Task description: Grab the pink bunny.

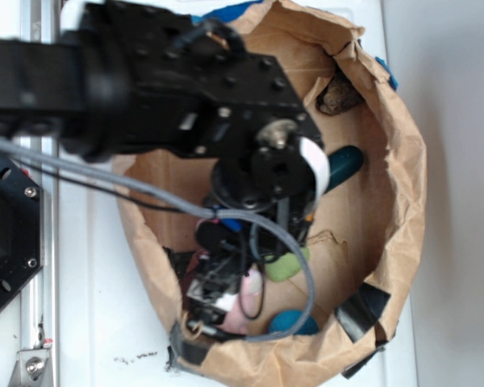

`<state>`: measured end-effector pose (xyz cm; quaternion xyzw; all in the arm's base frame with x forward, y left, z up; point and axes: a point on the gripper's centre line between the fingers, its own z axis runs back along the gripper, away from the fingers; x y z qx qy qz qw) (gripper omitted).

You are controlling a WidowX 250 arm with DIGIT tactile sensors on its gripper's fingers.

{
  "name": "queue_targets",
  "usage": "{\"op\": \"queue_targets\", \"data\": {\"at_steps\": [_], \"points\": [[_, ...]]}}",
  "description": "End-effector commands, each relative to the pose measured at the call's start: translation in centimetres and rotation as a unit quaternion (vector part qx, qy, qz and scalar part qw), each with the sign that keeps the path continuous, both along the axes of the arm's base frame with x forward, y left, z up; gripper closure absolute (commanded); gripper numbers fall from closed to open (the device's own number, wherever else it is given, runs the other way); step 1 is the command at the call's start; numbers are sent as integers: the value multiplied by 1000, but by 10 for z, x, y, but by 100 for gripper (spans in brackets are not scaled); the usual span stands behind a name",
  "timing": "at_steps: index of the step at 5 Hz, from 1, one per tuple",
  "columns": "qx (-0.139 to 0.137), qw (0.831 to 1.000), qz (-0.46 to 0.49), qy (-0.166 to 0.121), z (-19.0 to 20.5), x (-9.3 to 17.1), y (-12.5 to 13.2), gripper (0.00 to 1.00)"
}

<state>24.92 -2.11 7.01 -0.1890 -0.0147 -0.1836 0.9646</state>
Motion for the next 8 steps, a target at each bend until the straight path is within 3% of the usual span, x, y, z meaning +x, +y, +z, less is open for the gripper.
{"op": "queue_targets", "data": {"at_steps": [1,2,3,5,8], "points": [[33,999,-33,8,-28,19,-10,0],[32,997,-64,24,-32,17,-13,24],[34,997,-66,27,-33,15,-12,100],[22,995,-94,17,-16,9,-9,100],[42,991,-127,-14,17,2,29,100]]}}
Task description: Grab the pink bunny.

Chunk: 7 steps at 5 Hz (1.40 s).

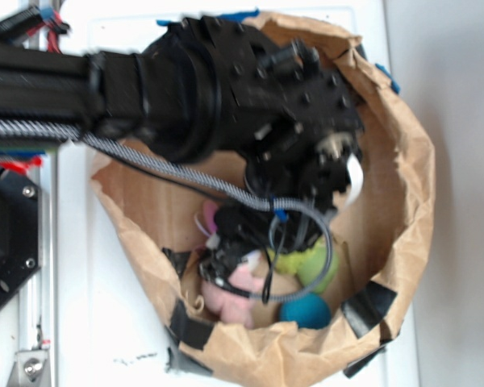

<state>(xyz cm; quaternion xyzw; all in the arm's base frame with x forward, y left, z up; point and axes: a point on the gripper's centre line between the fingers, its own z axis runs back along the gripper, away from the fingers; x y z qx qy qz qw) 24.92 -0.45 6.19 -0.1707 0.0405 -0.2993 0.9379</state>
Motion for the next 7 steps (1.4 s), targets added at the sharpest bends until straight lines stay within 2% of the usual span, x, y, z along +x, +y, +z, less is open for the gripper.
{"op": "queue_targets", "data": {"at_steps": [1,2,3,4,5,6,7], "points": [[16,999,8,-47,26,4,20,100],[14,998,1,-64,27,4,22,100],[-24,999,-16,-36,13,8,14,0],[-25,998,-10,-51,1,6,1,0],[6,994,-66,-87,-1,2,-10,0],[-7,988,-120,-96,6,-7,-9,0],[-30,985,-125,-116,22,-15,-9,0]]}}
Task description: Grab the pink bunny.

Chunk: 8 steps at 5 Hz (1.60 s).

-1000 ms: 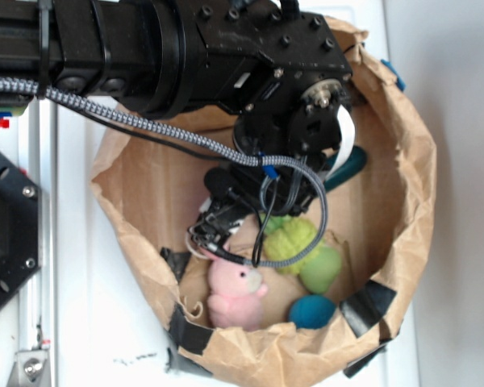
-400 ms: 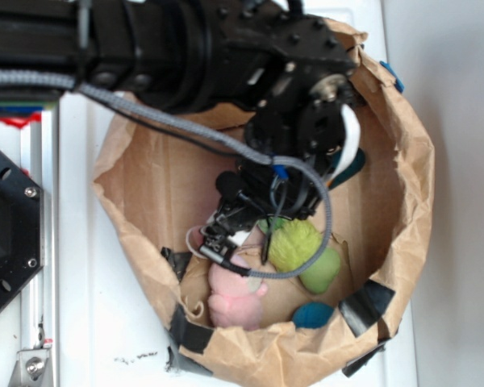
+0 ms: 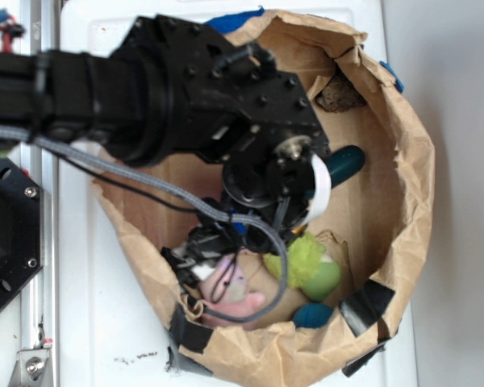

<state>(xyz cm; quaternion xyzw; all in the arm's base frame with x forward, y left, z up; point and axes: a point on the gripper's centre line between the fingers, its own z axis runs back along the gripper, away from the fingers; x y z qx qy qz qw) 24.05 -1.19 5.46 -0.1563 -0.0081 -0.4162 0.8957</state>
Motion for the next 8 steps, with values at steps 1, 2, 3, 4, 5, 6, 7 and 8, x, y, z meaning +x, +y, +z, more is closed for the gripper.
{"op": "queue_targets", "data": {"at_steps": [1,2,3,4,5,6,7,8], "points": [[-31,998,-25,-48,32,-8,-4,0],[-46,998,-9,-40,28,-4,-10,0],[-42,999,-9,-32,22,1,-18,0],[-28,999,-17,-36,9,4,-28,0],[-57,998,-26,-29,-2,7,-37,0],[-69,995,-69,-19,-13,6,-50,0],[-46,988,-142,-29,-22,-5,-60,0],[-43,983,-175,-20,-24,-23,-65,31]]}}
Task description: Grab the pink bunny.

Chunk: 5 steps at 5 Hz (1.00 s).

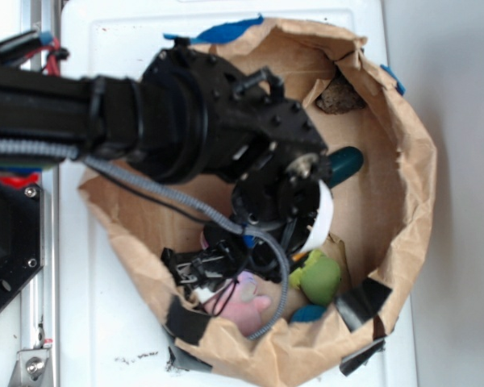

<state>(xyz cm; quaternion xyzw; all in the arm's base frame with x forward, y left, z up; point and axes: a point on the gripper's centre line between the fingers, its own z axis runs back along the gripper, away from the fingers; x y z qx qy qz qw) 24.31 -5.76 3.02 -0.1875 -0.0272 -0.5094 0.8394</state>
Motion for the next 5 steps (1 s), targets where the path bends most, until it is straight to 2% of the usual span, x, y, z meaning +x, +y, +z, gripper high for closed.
{"op": "queue_targets", "data": {"at_steps": [1,2,4,5], "points": [[7,998,-70,-7,1,-42,-24,100],[5,998,-67,-5,2,-52,-27,100],[18,999,-18,-23,14,-64,-25,100],[33,993,107,-30,33,-46,-1,100]]}}
